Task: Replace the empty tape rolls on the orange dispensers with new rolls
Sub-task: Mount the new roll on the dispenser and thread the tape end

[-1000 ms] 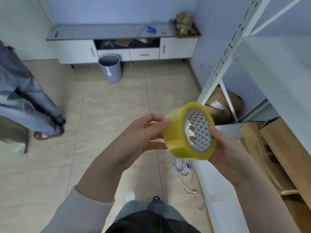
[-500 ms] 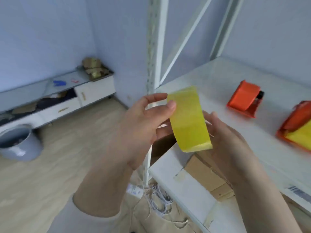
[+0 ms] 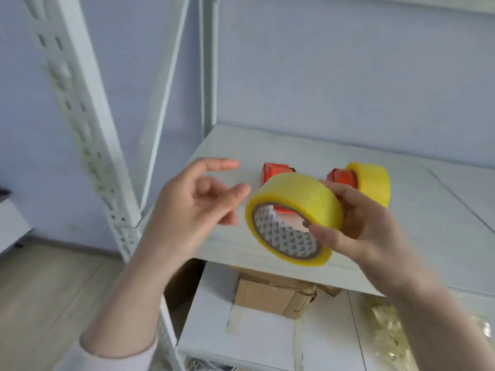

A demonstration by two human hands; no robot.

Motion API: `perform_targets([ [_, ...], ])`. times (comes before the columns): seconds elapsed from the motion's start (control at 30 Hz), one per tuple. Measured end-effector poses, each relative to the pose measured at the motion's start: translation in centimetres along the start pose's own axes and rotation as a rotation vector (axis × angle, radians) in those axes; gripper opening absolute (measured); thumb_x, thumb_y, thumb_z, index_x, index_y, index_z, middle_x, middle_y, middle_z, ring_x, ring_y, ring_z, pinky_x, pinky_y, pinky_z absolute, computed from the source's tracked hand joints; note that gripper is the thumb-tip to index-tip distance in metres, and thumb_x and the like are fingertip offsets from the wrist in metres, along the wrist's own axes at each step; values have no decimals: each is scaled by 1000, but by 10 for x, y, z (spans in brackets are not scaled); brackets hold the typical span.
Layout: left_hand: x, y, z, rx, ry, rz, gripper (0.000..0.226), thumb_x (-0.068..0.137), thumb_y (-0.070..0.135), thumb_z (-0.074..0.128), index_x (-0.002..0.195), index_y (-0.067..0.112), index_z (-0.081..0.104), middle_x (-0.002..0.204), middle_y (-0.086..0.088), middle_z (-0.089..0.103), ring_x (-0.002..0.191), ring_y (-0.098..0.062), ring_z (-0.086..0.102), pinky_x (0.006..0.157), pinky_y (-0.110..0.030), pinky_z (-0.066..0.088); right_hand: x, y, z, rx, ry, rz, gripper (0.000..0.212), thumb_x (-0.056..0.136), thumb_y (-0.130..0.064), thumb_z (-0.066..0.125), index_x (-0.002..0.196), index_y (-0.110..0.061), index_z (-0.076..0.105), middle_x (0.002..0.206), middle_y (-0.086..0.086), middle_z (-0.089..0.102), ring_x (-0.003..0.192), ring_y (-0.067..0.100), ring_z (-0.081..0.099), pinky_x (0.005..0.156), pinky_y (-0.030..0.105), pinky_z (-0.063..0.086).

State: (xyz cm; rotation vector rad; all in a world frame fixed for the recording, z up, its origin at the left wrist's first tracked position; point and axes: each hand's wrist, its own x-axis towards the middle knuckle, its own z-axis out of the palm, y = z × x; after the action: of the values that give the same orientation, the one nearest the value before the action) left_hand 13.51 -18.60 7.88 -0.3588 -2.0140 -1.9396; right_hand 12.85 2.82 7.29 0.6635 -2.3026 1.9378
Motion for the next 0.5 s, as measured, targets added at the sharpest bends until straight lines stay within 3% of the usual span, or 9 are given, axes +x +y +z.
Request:
perform_targets([
  [0.07,21,-8,2,95,-121,71,49,64,62,66,104,36,59,80,15,64,77,0,64,69,-12,50,12,0,-16,88,-141,9,59,45,-52,82,100,-37,67,91,-12,73,88,9,68,76,20,52],
  [0.13,35,-12,14,113,-337,-7,60,63,72,55,109,33,60,101,17,66,97,2,62,79,-11,47,24,-1,-28,146,-273,27,58,52,-40,83,106,-28,66,94,-10,72,92,10,67,77,21,52],
  [0.17,39,-14,20,99,-440,-65,64,65,71,51,109,26,62,101,12,67,97,-1,62,81,-13,47,29,-2,-32,146,-323,34,58,56,-33,82,110,-23,65,97,-9,72,94,12,67,79,21,51],
  [0.23,46,-16,26,12,-594,-159,53,72,61,51,97,16,67,85,4,66,81,-6,63,75,-16,48,38,-4,-40,124,-388,52,61,61,-32,79,117,-17,59,106,-6,71,102,16,65,84,23,50],
  [0.33,51,-17,32,-248,-569,-245,20,72,38,52,74,26,69,61,15,65,57,1,61,56,-9,47,49,-1,-46,109,-368,68,65,64,-41,76,122,-20,56,117,-5,68,111,17,62,86,23,49],
  [0.5,59,-22,39,-285,-409,-182,14,83,29,55,83,18,62,64,13,67,61,1,59,59,-9,46,57,11,-42,-7,-43,-12,79,53,-63,72,122,-30,53,123,-17,63,114,0,56,84,14,48],
])
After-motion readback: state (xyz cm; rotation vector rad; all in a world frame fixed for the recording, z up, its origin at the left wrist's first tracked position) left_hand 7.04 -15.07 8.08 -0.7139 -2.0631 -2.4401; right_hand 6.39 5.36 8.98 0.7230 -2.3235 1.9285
